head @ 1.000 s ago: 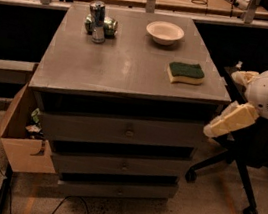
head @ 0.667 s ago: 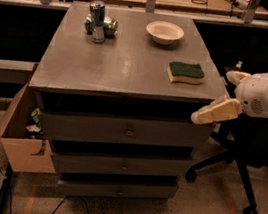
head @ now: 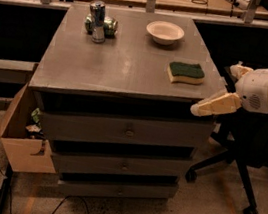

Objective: Move sponge near redbull can

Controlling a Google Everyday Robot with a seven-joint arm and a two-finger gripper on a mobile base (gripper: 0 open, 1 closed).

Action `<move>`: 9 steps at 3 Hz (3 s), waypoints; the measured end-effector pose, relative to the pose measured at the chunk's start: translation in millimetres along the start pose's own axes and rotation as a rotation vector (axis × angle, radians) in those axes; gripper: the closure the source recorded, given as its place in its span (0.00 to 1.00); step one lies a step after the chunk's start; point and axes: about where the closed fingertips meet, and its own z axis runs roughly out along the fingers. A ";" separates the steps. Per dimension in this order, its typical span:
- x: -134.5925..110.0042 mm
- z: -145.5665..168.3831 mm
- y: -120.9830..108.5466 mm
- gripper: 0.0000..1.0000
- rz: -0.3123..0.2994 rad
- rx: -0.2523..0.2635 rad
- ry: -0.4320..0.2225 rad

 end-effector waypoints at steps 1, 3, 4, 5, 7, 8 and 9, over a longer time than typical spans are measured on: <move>-6.2 14.7 -23.1 0.00 0.033 0.061 -0.051; -16.5 86.3 -87.2 0.00 0.255 0.189 -0.170; -7.0 109.4 -97.9 0.00 0.328 0.193 -0.181; 3.7 127.2 -104.2 0.18 0.352 0.192 -0.176; -17.9 156.9 -89.2 0.64 0.290 0.079 -0.210; -72.1 178.1 -67.3 0.87 0.175 0.022 -0.261; -100.3 217.5 -49.9 1.00 0.114 -0.004 -0.247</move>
Offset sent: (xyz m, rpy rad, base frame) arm 0.1338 0.0004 0.0225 0.2863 -0.1497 -0.2990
